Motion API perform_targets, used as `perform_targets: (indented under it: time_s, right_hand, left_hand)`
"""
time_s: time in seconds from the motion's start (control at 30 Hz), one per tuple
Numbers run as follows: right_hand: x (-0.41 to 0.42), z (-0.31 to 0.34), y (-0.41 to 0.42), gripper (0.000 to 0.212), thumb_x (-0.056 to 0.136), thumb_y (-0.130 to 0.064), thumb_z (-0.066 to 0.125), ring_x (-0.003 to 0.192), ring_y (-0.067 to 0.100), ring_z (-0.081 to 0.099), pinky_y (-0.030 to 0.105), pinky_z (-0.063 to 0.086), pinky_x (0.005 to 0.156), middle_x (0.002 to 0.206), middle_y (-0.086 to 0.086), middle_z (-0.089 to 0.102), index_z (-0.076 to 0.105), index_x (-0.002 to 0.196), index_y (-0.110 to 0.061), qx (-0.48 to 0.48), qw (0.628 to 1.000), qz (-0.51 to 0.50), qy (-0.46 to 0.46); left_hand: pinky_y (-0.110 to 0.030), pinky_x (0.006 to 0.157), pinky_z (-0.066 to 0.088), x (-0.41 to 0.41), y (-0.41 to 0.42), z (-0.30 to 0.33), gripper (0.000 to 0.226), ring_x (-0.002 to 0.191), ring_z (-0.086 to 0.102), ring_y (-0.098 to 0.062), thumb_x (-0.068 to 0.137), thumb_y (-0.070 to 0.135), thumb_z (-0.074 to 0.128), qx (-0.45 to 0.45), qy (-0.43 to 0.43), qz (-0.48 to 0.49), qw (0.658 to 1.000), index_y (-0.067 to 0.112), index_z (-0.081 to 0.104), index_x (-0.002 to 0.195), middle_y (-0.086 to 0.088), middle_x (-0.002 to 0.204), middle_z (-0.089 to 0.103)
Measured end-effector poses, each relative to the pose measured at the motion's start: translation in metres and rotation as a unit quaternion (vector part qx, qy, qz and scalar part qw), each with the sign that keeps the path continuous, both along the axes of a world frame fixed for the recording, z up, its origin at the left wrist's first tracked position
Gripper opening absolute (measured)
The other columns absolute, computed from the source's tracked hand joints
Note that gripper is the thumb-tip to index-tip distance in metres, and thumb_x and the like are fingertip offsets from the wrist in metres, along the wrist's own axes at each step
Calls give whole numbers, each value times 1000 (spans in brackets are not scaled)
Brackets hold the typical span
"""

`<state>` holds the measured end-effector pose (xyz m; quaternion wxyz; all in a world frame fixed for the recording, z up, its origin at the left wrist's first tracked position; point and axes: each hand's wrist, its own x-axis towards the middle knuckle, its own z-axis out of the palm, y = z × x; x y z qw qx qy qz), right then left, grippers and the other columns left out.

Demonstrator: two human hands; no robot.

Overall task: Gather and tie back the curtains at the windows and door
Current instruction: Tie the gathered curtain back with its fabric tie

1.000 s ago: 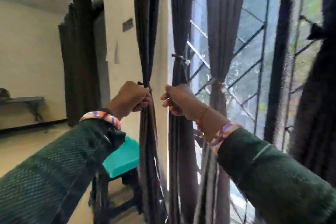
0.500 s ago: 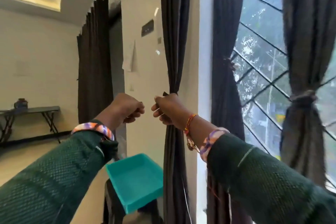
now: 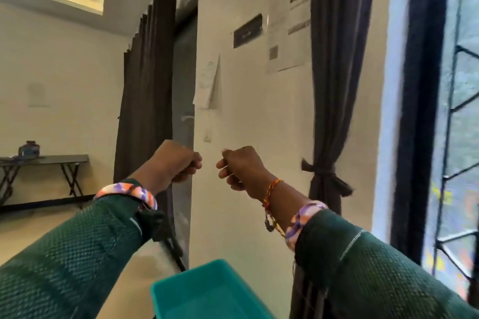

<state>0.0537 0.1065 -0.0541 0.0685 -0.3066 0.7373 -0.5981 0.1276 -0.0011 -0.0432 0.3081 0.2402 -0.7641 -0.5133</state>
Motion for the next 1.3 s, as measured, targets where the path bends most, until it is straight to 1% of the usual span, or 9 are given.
perform_targets:
  time_s: [0.17, 0.33, 0.4, 0.5, 0.57, 0.77, 0.97, 1.17, 1.3]
  right_hand:
    - [-29, -1, -111, 35, 97, -24, 42, 43, 13, 41, 16, 32, 44, 59, 6, 55, 56, 69, -8, -31, 1000, 3, -5]
    - [-59, 13, -246, 30, 95, -25, 44, 39, 12, 39, 16, 32, 42, 60, 7, 55, 53, 70, -11, -57, 997, -28, -35]
    - [-68, 16, -292, 29, 96, -26, 44, 38, 11, 39, 16, 33, 42, 60, 7, 55, 53, 73, -11, -59, 997, -30, -45]
    - [-78, 13, -359, 25, 97, -27, 45, 41, 11, 41, 16, 35, 45, 60, 6, 56, 54, 81, -9, -41, 997, -41, -57]
    - [-88, 12, -396, 26, 97, -28, 45, 41, 11, 43, 16, 37, 45, 61, 5, 57, 56, 84, -9, -33, 997, -51, -54]
    - [-127, 2, -523, 27, 96, -26, 46, 33, 7, 41, 11, 33, 40, 57, 4, 56, 55, 76, -11, -42, 998, -41, -30]
    - [-180, 10, -645, 28, 95, -27, 45, 40, 11, 39, 15, 32, 44, 57, 4, 54, 52, 71, -14, -63, 997, -32, -28]
    - [-234, 29, -816, 24, 93, -27, 48, 37, 9, 40, 13, 33, 40, 55, 2, 56, 53, 72, -17, -45, 999, -15, -18]
    - [-258, 32, -904, 24, 93, -28, 47, 39, 8, 42, 15, 34, 40, 57, 2, 56, 53, 74, -16, -41, 999, -15, 7]
  left_hand:
    - [-24, 53, 40, -35, -120, 5, 19, 57, 49, -17, 89, 12, 57, -29, 1, -7, 1000, -5, 65, 85, -12, 69, 58]
    - [-30, 66, 40, -65, -251, 21, 27, 75, 52, -25, 90, 13, 56, -38, -30, -35, 998, -10, 65, 100, -21, 88, 62]
    - [-28, 62, 41, -74, -302, 26, 25, 68, 52, -22, 89, 12, 56, -41, -15, -44, 998, -10, 65, 99, -21, 85, 62]
    - [-22, 53, 40, -81, -369, 29, 22, 56, 49, -14, 91, 13, 54, -24, 2, -48, 999, -5, 64, 93, -11, 69, 58]
    - [-21, 52, 40, -87, -405, 29, 19, 53, 49, -12, 92, 14, 52, -9, 11, -54, 998, -1, 64, 91, -7, 64, 57]
    - [-21, 51, 38, -129, -519, 20, 19, 52, 47, -12, 93, 12, 50, 0, 27, -67, 997, -1, 64, 96, -5, 64, 57]
    - [-19, 44, 40, -178, -630, 28, 18, 46, 49, -10, 91, 13, 53, -36, 38, -72, 996, 1, 66, 89, -3, 59, 58]
    - [-15, 37, 38, -222, -805, 52, 17, 44, 48, -9, 91, 10, 52, -56, 72, -36, 995, 0, 66, 89, -5, 63, 59]
    - [-20, 42, 39, -245, -896, 50, 15, 43, 47, -10, 90, 10, 54, -40, 70, -45, 996, 1, 65, 86, -6, 62, 57]
